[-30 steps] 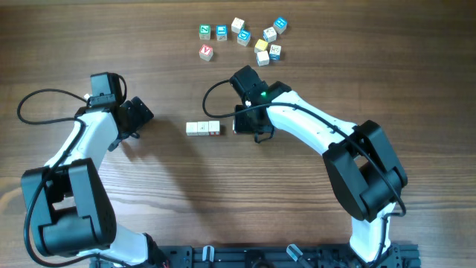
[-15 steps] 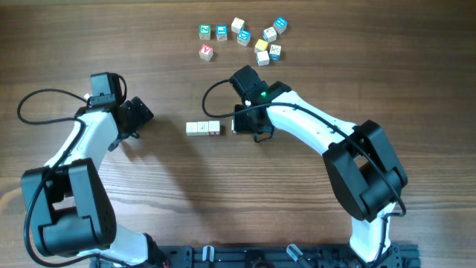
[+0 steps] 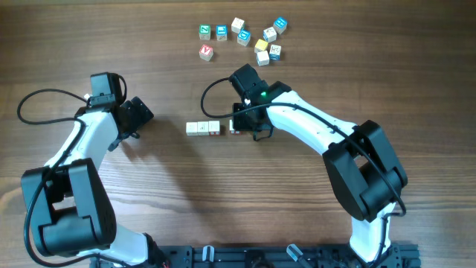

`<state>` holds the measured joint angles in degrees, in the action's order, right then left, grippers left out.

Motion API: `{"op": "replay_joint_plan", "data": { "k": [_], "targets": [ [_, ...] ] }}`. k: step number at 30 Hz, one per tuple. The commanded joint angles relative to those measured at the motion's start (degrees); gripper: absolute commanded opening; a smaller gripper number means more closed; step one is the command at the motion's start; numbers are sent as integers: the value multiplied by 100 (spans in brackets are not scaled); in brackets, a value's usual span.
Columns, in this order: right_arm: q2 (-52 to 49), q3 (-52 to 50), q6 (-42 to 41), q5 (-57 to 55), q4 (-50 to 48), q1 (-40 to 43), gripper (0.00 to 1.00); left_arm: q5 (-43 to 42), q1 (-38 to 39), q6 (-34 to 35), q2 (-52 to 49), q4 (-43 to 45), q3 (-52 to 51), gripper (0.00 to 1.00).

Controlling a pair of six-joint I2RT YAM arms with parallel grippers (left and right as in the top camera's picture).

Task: Form a horizontal line
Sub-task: 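Push the block leftward against the row and open the right gripper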

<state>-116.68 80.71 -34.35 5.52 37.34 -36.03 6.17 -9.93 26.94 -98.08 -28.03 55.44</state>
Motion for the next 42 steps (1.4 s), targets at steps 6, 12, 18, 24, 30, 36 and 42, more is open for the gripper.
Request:
{"op": "replay_joint_plan", "data": {
  "k": [6, 12, 18, 24, 30, 36, 42],
  "targets": [
    [-22, -48, -35, 339, -46, -13, 10, 35, -35, 55, -28, 0, -37, 100],
    [-22, -48, -33, 361, -63, -15, 10, 35, -35, 55, -28, 2, -37, 100],
    [-22, -48, -33, 356, -111, -133, 11, 35, -35, 55, -28, 2, -37, 100],
    [-22, -48, -33, 356, -149, -153, 11, 35, -35, 55, -28, 0, -37, 100],
    [-22, -48, -37, 358, -155, -153, 11, 35, -35, 55, -28, 0, -37, 100],
    [-22, -48, -37, 358, -177, -179, 11, 35, -35, 55, -28, 2, -37, 100],
    [-22, -48, -68, 358, -175, -205, 10, 35, -35, 55, -28, 2, -37, 100]
  ]
}}
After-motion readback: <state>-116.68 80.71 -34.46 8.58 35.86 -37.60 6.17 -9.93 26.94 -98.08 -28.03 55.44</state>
